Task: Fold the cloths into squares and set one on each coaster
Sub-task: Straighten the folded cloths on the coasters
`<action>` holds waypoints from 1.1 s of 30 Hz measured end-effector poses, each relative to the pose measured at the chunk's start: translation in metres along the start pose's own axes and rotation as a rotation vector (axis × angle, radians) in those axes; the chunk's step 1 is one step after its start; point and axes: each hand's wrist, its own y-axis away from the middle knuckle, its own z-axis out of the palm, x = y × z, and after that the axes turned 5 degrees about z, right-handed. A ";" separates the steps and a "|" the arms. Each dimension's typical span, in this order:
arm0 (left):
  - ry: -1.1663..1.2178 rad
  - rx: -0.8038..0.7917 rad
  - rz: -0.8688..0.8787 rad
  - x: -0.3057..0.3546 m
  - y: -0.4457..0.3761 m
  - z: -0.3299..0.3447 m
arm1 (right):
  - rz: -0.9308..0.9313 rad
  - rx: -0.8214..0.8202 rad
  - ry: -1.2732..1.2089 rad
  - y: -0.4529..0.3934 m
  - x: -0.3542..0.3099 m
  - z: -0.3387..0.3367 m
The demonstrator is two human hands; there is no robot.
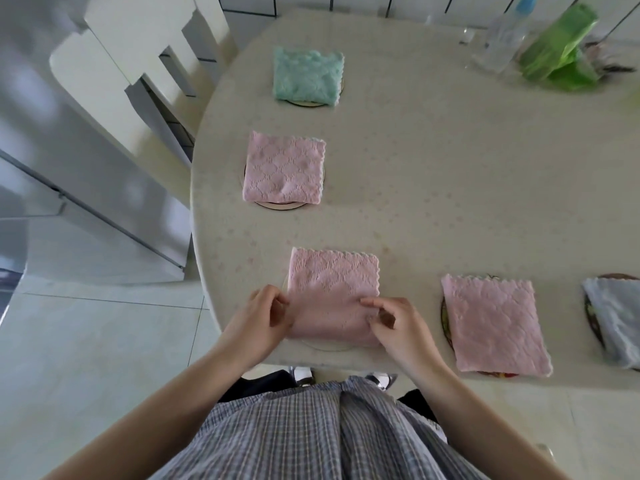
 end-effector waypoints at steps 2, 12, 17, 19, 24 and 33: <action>-0.238 0.092 0.217 0.004 0.001 -0.001 | -0.082 0.122 0.093 0.004 -0.002 0.000; -0.804 -0.319 0.494 -0.007 -0.046 -0.006 | -0.471 -0.161 0.809 -0.032 0.017 -0.014; -0.887 -0.407 0.433 -0.003 -0.047 -0.005 | -0.502 -0.160 0.909 -0.041 0.023 -0.017; -0.851 -0.427 0.422 0.002 -0.049 -0.008 | -0.492 -0.185 0.857 -0.041 0.019 -0.022; -0.444 -0.134 0.463 -0.003 -0.066 -0.040 | -0.467 -0.030 0.563 -0.039 -0.008 -0.022; 0.079 0.143 0.101 -0.049 -0.211 -0.149 | 0.056 0.190 -0.092 -0.124 -0.110 0.033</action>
